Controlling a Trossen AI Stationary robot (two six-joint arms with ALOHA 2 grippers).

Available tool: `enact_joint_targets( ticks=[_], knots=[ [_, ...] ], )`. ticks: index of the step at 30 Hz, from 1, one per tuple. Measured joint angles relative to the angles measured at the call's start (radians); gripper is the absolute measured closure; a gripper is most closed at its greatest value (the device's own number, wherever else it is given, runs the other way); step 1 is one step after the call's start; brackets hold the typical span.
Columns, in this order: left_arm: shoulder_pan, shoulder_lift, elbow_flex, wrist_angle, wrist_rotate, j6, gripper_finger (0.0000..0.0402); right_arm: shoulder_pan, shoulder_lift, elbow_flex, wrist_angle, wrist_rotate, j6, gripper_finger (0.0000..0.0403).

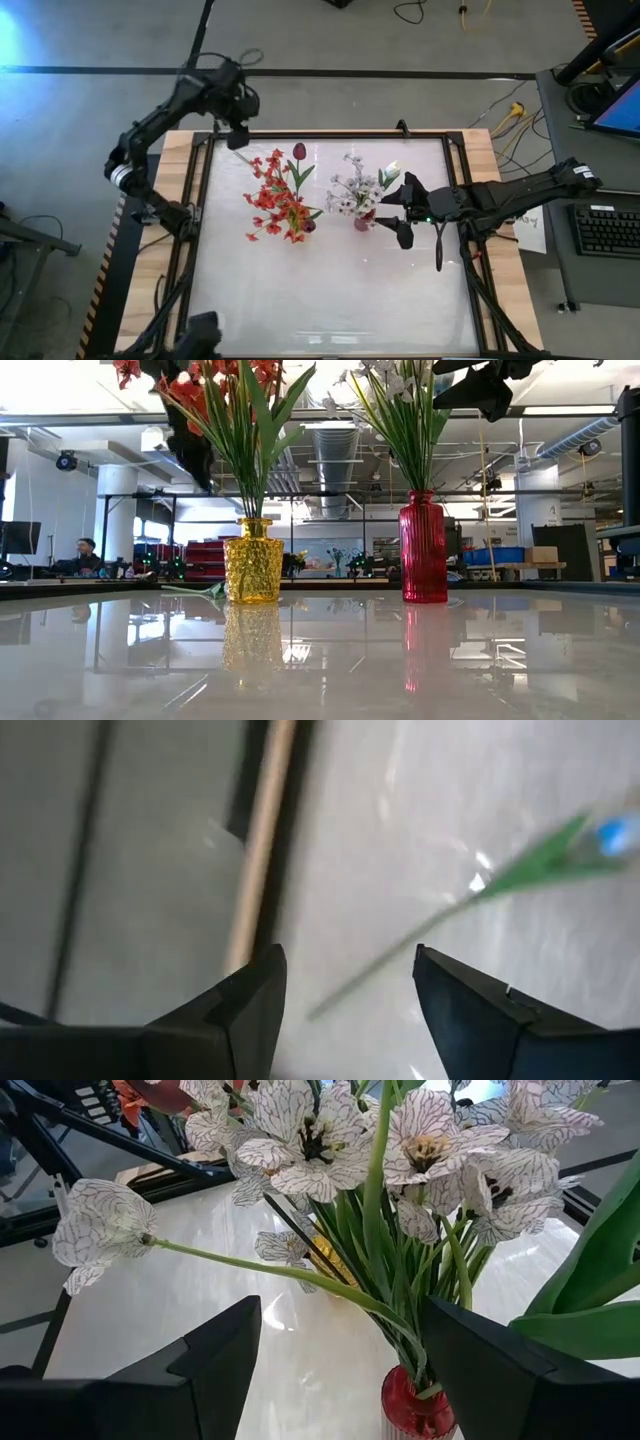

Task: Sort flowers into vase by color
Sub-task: Put the white tulip into the red flower vase

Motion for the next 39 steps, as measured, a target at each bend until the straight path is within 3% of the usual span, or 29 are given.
enact_joint_targets(
  ticks=[6, 17, 30, 34, 39],
  knots=[
    [-0.001, 0.08, -0.143, 0.013, 0.002, 0.003, 0.0197, 0.0, 0.0, 0.0, 0.001, 0.0, 0.0, 0.0139],
    [-0.101, 0.14, -0.499, 0.369, 0.024, 0.055, 0.0197, 0.0, 0.0, 0.0, 0.008, 0.001, 0.0, 0.0132],
    [-0.131, 0.138, -0.644, 0.611, -0.01, 0.098, 0.0202, 0.0, 0.0, 0.0, 0.008, 0.002, 0.018, 0.0133],
    [-0.132, 0.136, -0.668, 0.616, 0.005, 0.101, 0.0237, 0.0, 0.0, 0.0, 0.007, 0.002, 0.026, 0.0131],
    [-0.132, 0.135, -0.681, 0.609, 0.007, 0.096, 0.0329, 0.0, 0.0, 0.0, 0.007, 0.002, 0.026, 0.0137]
  ],
)
